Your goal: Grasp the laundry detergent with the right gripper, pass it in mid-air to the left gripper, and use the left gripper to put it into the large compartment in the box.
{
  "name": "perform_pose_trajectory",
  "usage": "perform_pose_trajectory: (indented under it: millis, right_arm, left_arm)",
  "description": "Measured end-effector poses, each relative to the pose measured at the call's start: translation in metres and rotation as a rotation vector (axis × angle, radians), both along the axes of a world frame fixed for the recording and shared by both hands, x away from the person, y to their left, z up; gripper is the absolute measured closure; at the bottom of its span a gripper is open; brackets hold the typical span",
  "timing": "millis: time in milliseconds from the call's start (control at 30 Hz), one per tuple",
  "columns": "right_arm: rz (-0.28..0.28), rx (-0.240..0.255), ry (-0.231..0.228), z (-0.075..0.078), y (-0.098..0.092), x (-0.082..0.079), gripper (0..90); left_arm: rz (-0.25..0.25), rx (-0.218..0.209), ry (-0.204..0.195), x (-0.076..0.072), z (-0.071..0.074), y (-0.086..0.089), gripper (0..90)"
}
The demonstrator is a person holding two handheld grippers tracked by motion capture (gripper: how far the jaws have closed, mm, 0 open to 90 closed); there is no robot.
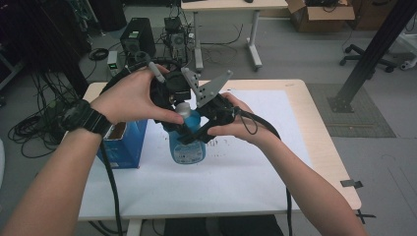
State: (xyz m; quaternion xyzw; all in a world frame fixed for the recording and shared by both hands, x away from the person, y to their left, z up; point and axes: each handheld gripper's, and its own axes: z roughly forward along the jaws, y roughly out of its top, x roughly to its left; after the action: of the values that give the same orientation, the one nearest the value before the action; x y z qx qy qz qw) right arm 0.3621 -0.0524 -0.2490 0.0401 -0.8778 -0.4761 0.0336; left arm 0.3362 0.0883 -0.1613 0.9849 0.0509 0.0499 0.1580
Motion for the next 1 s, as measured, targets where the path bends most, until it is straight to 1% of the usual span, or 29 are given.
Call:
perform_pose_trajectory:
  millis: [100, 133, 300, 400, 467, 567, 633, 700, 733, 767, 800, 833, 867, 900, 933, 967, 1000]
  right_arm:
    - [0.001, -0.002, 0.001, 0.0, 0.0, 0.0, 42.7]
    - [0.001, -0.004, 0.002, 0.0, 0.0, 0.0, 42.7]
    - [-0.005, -0.013, 0.005, 0.0, 0.0, 0.001, 42.7]
    - [-0.005, -0.012, 0.007, 0.001, -0.001, 0.002, 42.6]
    - [-0.004, -0.01, 0.022, 0.0, -0.002, 0.003, 42.3]
    - [-0.005, 0.002, 0.036, 0.0, -0.003, 0.005, 40.4]
    - [-0.002, 0.02, 0.052, 0.001, -0.005, 0.007, 31.2]
    - [-0.01, 0.025, 0.067, 0.001, -0.01, 0.009, 23.3]
    - [-0.017, 0.019, 0.072, 0.001, -0.012, 0.011, 20.6]
    - [-0.017, 0.019, 0.072, 0.001, -0.012, 0.011, 20.6]
    - [-0.027, 0.008, 0.077, 0.0, -0.015, 0.012, 17.9]
    - [-0.055, -0.013, 0.075, -0.004, -0.023, 0.014, 14.0]
    - [-0.07, -0.022, 0.068, -0.005, -0.027, 0.015, 12.7]
    - [-0.087, -0.036, 0.066, -0.007, -0.032, 0.017, 11.0]
    - [-0.098, -0.054, 0.069, -0.009, -0.036, 0.018, 9.7]
    - [-0.111, -0.07, 0.073, -0.01, -0.041, 0.02, 8.6]
    - [-0.117, -0.089, 0.075, -0.012, -0.045, 0.022, 7.1]
  left_arm:
    - [0.0, 0.005, 0.001, 0.0, 0.0, 0.0, 37.4]
    - [-0.004, 0.012, -0.002, 0.0, 0.0, -0.001, 37.4]
    - [-0.003, 0.019, -0.01, 0.001, 0.0, -0.002, 37.8]
    - [0.01, 0.012, -0.002, 0.002, 0.001, -0.002, 38.0]
    - [0.027, 0.005, 0.009, 0.003, 0.001, -0.003, 38.2]
    - [0.041, 0.011, 0.018, 0.005, 0.003, -0.003, 38.2]
    - [0.077, 0.017, 0.03, 0.009, 0.006, -0.002, 38.2]
    - [0.107, 0.021, 0.028, 0.011, 0.009, 0.001, 38.2]
    - [0.124, 0.023, 0.027, 0.012, 0.011, 0.004, 38.2]
    - [0.124, 0.023, 0.027, 0.012, 0.011, 0.004, 38.2]
    - [0.146, 0.024, 0.027, 0.013, 0.014, 0.006, 38.2]
    - [0.191, 0.029, 0.023, 0.014, 0.019, 0.01, 38.2]
    - [0.216, 0.031, 0.022, 0.015, 0.022, 0.013, 38.2]
    - [0.216, 0.031, 0.022, 0.015, 0.022, 0.013, 38.2]
    - [0.271, 0.038, 0.018, 0.018, 0.028, 0.019, 38.2]
    - [0.271, 0.038, 0.018, 0.018, 0.028, 0.019, 38.2]
    - [0.341, 0.042, 0.012, 0.02, 0.035, 0.025, 38.2]
